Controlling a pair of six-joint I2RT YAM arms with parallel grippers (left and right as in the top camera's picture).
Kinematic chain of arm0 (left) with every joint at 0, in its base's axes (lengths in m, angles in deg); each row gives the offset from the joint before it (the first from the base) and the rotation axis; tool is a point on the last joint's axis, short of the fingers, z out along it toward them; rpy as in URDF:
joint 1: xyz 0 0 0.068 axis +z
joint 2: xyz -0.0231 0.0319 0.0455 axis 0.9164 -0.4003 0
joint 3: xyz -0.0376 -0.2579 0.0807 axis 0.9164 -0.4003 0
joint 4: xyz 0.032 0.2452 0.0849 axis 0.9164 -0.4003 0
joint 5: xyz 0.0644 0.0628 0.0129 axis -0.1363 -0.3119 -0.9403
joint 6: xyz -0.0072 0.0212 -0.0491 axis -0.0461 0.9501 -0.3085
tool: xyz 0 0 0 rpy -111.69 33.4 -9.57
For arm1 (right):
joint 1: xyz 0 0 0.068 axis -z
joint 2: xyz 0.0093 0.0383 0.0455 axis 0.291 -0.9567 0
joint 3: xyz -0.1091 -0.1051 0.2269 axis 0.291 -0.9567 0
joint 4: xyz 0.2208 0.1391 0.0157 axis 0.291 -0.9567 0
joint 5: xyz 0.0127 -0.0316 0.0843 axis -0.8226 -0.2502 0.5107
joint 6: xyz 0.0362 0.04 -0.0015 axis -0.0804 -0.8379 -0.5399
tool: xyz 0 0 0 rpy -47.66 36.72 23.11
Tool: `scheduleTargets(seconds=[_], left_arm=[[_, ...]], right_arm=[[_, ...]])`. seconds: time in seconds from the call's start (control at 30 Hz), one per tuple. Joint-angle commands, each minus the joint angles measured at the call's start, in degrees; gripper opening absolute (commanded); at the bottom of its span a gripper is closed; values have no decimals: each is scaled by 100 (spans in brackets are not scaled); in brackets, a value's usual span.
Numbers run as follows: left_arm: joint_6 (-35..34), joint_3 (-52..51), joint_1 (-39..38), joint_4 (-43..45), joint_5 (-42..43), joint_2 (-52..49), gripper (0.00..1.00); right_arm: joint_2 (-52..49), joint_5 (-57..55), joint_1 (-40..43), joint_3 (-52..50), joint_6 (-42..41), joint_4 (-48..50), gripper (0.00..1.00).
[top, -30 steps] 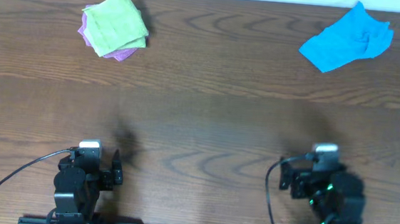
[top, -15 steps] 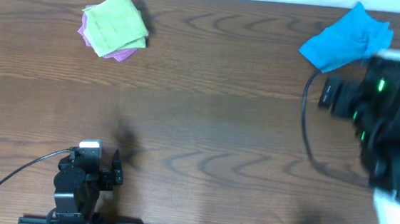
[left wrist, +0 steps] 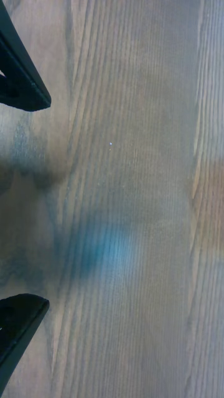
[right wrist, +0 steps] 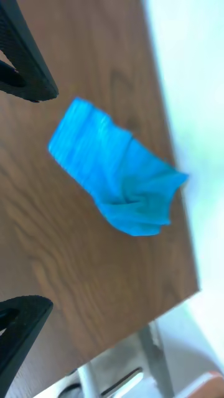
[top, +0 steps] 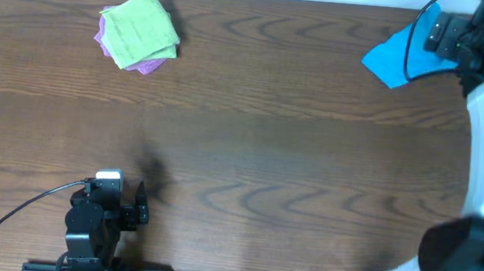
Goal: Fold the cloth
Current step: 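Reach the right gripper to the crumpled blue cloth and grasp it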
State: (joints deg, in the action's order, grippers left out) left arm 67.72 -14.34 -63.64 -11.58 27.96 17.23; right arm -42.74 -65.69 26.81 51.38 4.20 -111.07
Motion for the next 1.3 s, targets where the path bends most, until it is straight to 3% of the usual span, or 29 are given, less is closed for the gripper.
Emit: scheduleTargets(seconds=[0.0,0.3,0.47,0.97,1.27], left_arm=[[33,-37,-33,-11,-39,33,95],[35,-37,-33,-11,-39,33,95],[35,-37,-33,-13,-39,33,95],[33,-37,-33,-11,-39,33,95],[33,-37,-33,-11,-39,33,95]], right_arm=[[-378,76,162,107,208,87,99],[-2013,1272,302,107,205,1342,97],[-2643,1338,238,107,205,2144,92],[-3585,1362,214,107,199,3731,88],[-3895,1405,214,109,162,3864,88]])
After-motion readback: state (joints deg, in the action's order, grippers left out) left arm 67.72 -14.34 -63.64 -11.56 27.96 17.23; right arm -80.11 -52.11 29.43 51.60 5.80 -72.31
